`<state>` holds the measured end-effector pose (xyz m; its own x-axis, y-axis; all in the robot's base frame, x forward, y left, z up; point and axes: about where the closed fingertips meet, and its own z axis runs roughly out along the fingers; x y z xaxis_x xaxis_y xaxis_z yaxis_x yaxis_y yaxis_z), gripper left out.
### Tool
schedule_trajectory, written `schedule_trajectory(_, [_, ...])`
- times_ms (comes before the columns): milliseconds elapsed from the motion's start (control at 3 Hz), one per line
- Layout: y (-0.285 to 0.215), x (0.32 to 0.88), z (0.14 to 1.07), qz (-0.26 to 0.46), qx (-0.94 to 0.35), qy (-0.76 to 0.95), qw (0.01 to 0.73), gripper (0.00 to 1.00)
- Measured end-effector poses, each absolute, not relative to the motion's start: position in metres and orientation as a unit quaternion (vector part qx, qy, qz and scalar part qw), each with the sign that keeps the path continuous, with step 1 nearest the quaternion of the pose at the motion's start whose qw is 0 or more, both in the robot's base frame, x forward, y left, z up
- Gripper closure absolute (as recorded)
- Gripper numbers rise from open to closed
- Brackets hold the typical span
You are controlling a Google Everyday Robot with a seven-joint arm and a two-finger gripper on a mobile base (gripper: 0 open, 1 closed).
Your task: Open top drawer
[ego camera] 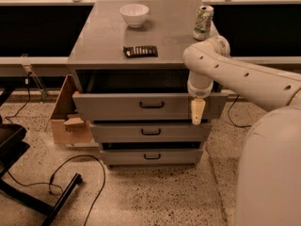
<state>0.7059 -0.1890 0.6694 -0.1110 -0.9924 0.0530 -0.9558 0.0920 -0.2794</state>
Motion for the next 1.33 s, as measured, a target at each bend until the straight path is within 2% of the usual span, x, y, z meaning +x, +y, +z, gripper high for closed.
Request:
schedule_trajectory(333, [-0.188, 0.683, 0.654, -0.098, -0.655, 0.746, 0.071, 0.18])
schedule_trajectory(1333, [-0.191, 0.668, 0.658, -0.092, -0.646, 0.754, 0.075, 0.88])
